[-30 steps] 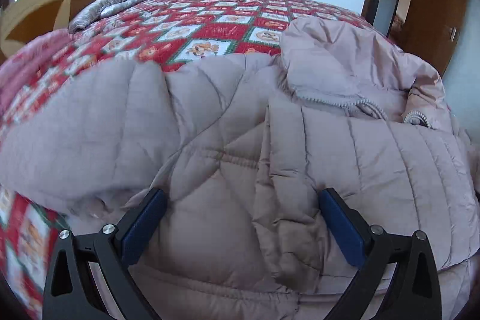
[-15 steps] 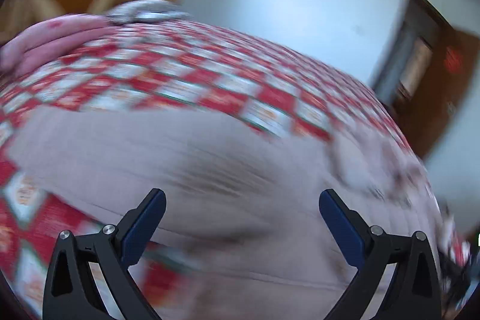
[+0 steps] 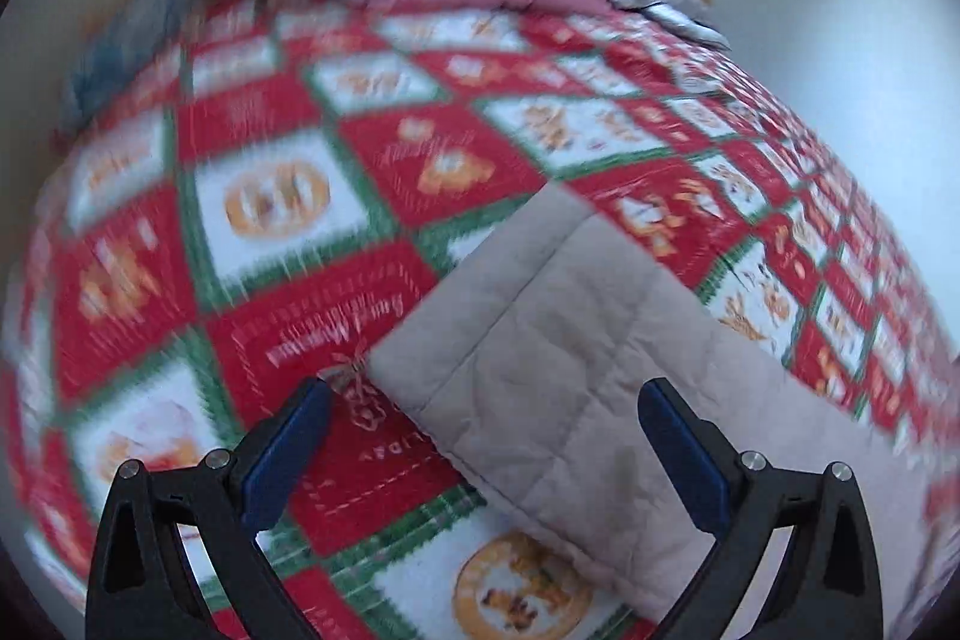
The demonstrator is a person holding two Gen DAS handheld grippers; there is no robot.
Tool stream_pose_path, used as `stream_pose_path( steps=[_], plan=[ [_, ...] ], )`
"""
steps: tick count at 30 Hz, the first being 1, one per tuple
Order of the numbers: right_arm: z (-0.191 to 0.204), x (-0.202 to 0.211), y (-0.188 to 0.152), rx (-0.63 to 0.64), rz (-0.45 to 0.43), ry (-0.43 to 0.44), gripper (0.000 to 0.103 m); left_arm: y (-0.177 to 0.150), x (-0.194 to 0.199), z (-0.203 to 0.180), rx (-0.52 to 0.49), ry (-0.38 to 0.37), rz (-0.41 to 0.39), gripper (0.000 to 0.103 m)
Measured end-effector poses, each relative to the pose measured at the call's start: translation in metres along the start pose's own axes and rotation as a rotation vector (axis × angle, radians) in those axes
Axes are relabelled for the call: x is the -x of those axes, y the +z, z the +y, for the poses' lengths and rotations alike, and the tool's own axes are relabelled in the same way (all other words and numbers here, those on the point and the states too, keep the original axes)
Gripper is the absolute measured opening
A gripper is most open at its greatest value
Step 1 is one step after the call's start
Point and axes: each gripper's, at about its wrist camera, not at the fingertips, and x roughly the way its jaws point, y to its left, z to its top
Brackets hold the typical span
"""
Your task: Fold large clothes
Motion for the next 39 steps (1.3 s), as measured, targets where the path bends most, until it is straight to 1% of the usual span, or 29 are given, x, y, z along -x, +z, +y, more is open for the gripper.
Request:
stream_pose_path(
  steps=[1, 2, 4, 6, 7, 9, 10, 11, 12, 13, 15, 16, 17, 18, 19, 20, 21, 24, 25, 27, 29, 31, 32, 34, 35, 36, 37, 39],
  plan=[
    [0.0, -0.001, 0.0, -0.001, 0.0, 0.001, 0.015, 0.0, -0.002, 0.001, 0.024, -0.003, -0.009, 0.102],
    [0.0, -0.001, 0.001, -0.001, 0.001, 0.001, 0.015, -0.002, 0.001, -0.003, 0.036, -0.001, -0.036, 0.102],
    [-0.001, -0.001, 0.001, -0.004, 0.002, 0.005, 0.015, -0.003, -0.001, -0.008, 0.043, 0.021, -0.045, 0.102],
    [-0.002, 0.0, 0.001, -0.012, 0.0, 0.015, 0.015, -0.005, -0.004, -0.017, 0.01, 0.058, -0.048, 0.102],
    [-0.003, 0.003, 0.003, -0.02, -0.009, 0.03, 0.019, -0.004, -0.007, -0.02, -0.012, 0.062, -0.046, 0.102],
    [-0.005, 0.011, 0.004, -0.034, -0.032, 0.061, 0.044, -0.008, -0.008, -0.029, -0.066, 0.035, -0.057, 0.102],
    [-0.007, 0.02, 0.006, -0.052, -0.063, 0.096, 0.077, -0.009, -0.007, -0.03, -0.083, 0.021, -0.065, 0.102],
    [-0.007, 0.031, 0.007, -0.068, -0.102, 0.131, 0.099, -0.011, -0.007, -0.032, -0.102, 0.0, -0.069, 0.102],
    [-0.007, 0.04, 0.009, -0.074, -0.133, 0.156, 0.103, -0.012, -0.006, -0.031, -0.111, -0.01, -0.072, 0.098],
    [-0.003, 0.054, 0.012, -0.067, -0.17, 0.181, 0.103, -0.013, -0.005, -0.031, -0.116, -0.008, -0.08, 0.093],
    [0.006, 0.066, 0.017, -0.025, -0.179, 0.178, 0.103, -0.014, -0.006, -0.032, -0.125, 0.02, -0.096, 0.064],
    [0.012, 0.075, 0.019, -0.003, -0.184, 0.17, 0.103, -0.014, -0.005, -0.031, -0.128, 0.012, -0.1, 0.058],
    [0.015, 0.08, 0.02, 0.004, -0.189, 0.177, 0.103, -0.013, -0.004, -0.03, -0.124, -0.023, -0.102, 0.042],
    [0.017, 0.084, 0.021, 0.005, -0.192, 0.186, 0.103, -0.012, -0.003, -0.029, -0.114, -0.073, -0.096, 0.022],
    [0.018, 0.087, 0.021, 0.003, -0.192, 0.191, 0.103, -0.012, -0.003, -0.027, -0.098, -0.132, -0.077, 0.015],
    [0.019, 0.089, 0.02, -0.004, -0.192, 0.194, 0.103, -0.011, -0.004, -0.025, -0.075, -0.175, -0.049, 0.012],
    [0.018, 0.091, 0.018, -0.011, -0.192, 0.196, 0.103, -0.012, -0.004, -0.026, -0.072, -0.177, -0.045, 0.008],
    [0.019, 0.091, 0.014, -0.024, -0.181, 0.196, 0.103, -0.018, 0.005, -0.037, -0.135, -0.145, -0.085, 0.004],
    [0.019, 0.091, 0.011, -0.023, -0.182, 0.194, 0.103, -0.021, 0.011, -0.042, -0.158, -0.147, -0.103, 0.004],
    [0.018, 0.091, 0.004, -0.011, -0.19, 0.184, 0.103, -0.028, 0.033, -0.056, -0.217, -0.175, -0.159, 0.004],
    [0.015, 0.091, -0.001, -0.006, -0.196, 0.176, 0.103, -0.037, 0.061, -0.077, -0.289, -0.227, -0.214, 0.004],
    [0.011, 0.087, -0.005, -0.017, -0.2, 0.168, 0.103, -0.05, 0.094, -0.101, -0.37, -0.297, -0.27, 0.004],
    [0.008, 0.083, -0.007, -0.031, -0.196, 0.164, 0.103, -0.061, 0.115, -0.118, -0.424, -0.355, -0.3, 0.004],
    [0.003, 0.077, -0.011, -0.056, -0.189, 0.161, 0.103, -0.083, 0.146, -0.144, -0.515, -0.433, -0.338, 0.004],
    [0.002, 0.075, -0.013, -0.066, -0.185, 0.162, 0.103, -0.098, 0.164, -0.159, -0.572, -0.473, -0.361, 0.004],
    [0.0, 0.07, -0.016, -0.075, -0.179, 0.163, 0.103, -0.118, 0.185, -0.176, -0.64, -0.529, -0.388, 0.004],
    [-0.002, 0.066, -0.018, -0.078, -0.173, 0.163, 0.103, -0.132, 0.199, -0.186, -0.684, -0.57, -0.401, 0.004],
    [-0.004, 0.059, -0.023, -0.09, -0.152, 0.16, 0.103, -0.174, 0.232, -0.211, -0.782, -0.686, -0.408, 0.004]
  ],
)
